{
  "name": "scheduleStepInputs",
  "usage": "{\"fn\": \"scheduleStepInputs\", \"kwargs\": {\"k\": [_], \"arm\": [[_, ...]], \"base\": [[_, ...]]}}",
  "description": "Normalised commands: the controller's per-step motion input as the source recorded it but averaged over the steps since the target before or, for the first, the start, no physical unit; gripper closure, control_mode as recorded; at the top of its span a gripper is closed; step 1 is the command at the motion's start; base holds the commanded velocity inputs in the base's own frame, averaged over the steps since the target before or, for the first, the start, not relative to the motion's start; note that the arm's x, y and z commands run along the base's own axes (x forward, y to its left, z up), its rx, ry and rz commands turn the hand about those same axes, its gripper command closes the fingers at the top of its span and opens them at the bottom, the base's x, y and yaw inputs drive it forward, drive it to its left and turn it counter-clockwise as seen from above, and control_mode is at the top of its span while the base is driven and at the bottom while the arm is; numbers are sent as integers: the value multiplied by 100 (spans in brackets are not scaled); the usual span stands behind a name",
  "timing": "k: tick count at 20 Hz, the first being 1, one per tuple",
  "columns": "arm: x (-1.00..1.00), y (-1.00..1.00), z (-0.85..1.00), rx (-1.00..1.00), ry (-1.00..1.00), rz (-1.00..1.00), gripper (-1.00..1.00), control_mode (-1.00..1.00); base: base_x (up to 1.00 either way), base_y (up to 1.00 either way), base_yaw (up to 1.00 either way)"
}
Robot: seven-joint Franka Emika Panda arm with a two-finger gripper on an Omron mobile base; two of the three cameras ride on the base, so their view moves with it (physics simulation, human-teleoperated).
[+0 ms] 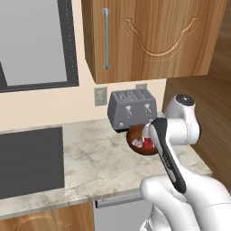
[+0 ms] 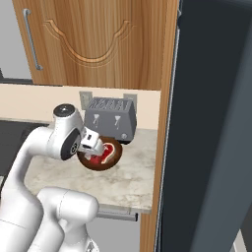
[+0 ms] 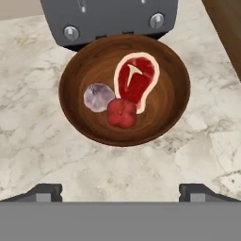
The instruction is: Take the steak, bell pepper, and garlic from the freezer and place them in the bowl on the counter.
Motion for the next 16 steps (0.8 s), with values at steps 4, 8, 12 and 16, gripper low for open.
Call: {"fn": "scheduleStepInputs", "kwargs": {"k": [4, 8, 12, 16], "arm": [[-61, 16, 65, -5, -4, -4, -100, -100], [-53, 11, 74, -7, -6, 2, -100, -100], [-67, 4, 60, -8, -6, 7, -100, -100], [-71, 1, 54, -4, -3, 11, -100, -100]], "base": [[0, 0, 0], [0, 0, 0], [0, 0, 0], [0, 0, 0]]}}
